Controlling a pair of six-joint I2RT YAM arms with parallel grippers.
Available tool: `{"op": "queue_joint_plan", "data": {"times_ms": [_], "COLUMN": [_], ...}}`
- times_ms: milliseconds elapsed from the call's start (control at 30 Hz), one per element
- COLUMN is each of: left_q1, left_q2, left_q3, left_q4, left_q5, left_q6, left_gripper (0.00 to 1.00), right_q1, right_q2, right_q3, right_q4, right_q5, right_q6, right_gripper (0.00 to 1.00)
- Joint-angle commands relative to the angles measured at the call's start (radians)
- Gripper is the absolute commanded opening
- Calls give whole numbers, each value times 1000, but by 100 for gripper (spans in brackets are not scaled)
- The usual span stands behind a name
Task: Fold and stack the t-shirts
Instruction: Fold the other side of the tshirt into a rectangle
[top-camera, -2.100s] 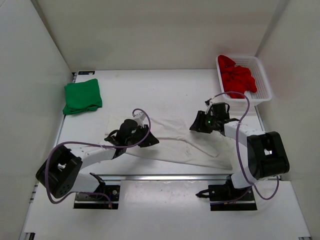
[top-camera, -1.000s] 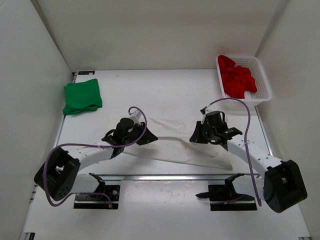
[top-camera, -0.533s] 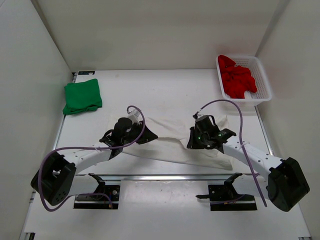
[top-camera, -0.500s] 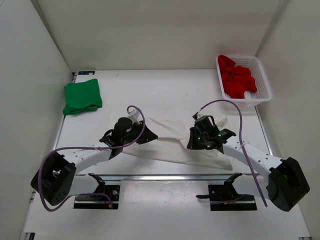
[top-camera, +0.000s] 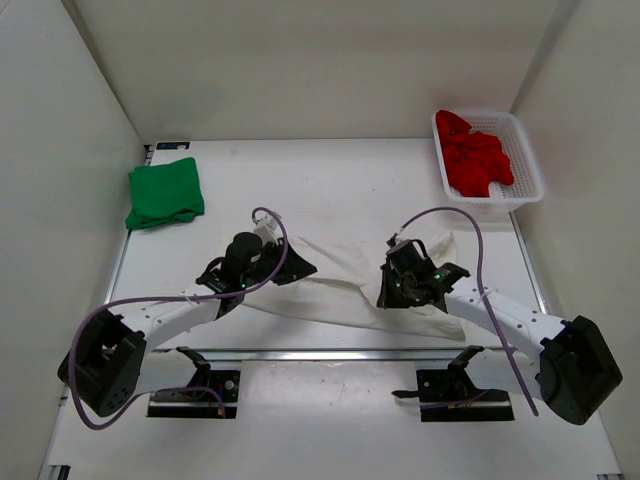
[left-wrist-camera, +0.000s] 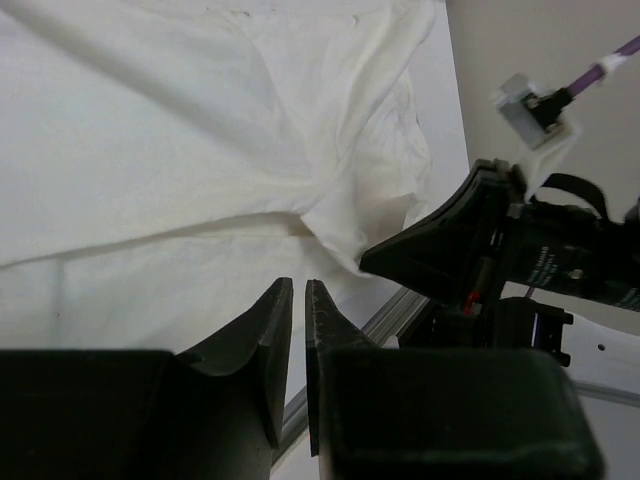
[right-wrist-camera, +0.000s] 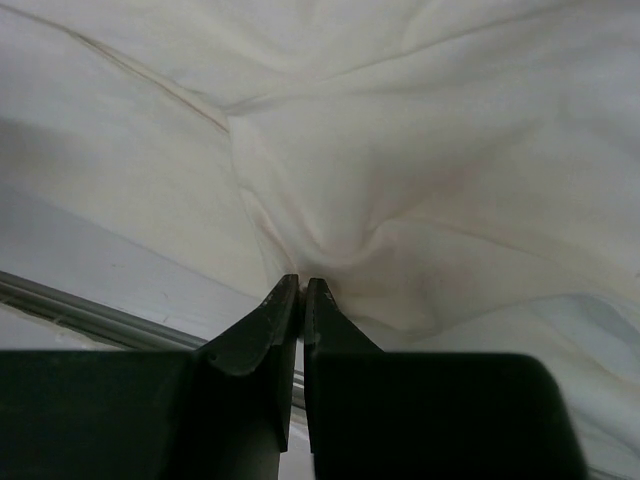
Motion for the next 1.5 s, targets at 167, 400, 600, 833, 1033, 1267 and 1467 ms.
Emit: {"op": "queue_joint_plan", "data": {"times_ms": [167,400,600,833,1033,1267,1467], "left_q1": [6,8,136,299,446,586,672], "left_q2": [-19,36,237,412,443,471,379], "left_q3": [-56,-65,15,-24,-83,-85,-59], "left_q4": [17,15,107,299,363,370,348], "left_q5": [2,-7,44,131,134,125,117], "left_q6": [14,55,12,-203,-271,-273,-290], "left_gripper": [23,22,22,20,19,18,17], "right_q1": [-38,-200,-602,-872,-916,-883,-889], "right_q2": [-49,-193,-190,44,161,279,282], "right_q3": [-124,-129,-187,-201,-74,-9,-10], "right_q4": [98,143,299,509,494,537,529], "right_q5": [-64,-215,-269,-300,-308,-358,-348], "right_q6": [74,16,-15,0,-24,-52,-47], "right_gripper": [3,42,3,13,34,34,35]}}
